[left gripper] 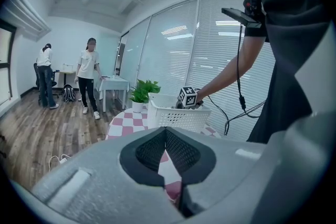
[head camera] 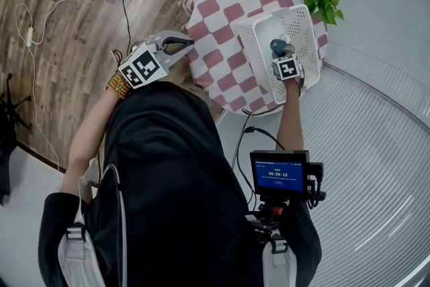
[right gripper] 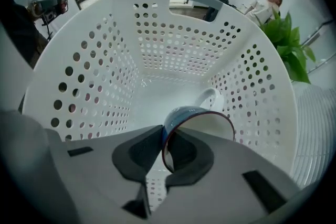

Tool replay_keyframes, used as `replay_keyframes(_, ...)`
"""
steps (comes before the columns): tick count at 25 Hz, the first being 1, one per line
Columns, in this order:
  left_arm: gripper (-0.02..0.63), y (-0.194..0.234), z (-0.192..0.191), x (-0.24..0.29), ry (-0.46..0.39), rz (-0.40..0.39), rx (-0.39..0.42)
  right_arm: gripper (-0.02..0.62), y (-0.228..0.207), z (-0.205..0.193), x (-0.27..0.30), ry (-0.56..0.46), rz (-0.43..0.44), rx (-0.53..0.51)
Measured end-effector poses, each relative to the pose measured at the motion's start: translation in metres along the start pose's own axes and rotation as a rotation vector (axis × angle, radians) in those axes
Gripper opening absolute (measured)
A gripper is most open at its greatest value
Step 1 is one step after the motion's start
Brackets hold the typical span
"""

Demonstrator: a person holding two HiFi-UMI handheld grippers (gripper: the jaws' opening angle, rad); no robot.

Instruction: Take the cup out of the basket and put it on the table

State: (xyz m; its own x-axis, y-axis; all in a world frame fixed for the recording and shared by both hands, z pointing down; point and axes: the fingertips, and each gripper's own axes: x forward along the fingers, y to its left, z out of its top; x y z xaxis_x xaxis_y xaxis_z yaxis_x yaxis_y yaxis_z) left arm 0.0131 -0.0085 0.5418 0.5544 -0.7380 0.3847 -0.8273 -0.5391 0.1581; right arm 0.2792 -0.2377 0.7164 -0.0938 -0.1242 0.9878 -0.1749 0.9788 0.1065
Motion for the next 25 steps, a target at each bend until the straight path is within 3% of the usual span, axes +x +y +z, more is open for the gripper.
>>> replay_keyframes(15,0.005,-0.005,0.008,0.010,0.000,-0.063,0.045,0.037,0.002,0.023,-0.055,-0.193,-0.046,0.188)
replay_keyframes(25,0.005,-0.013,0.004,0.021,0.018,-0.114,0.070,0.037,0.001,0.043,-0.093,-0.343,-0.106,0.244)
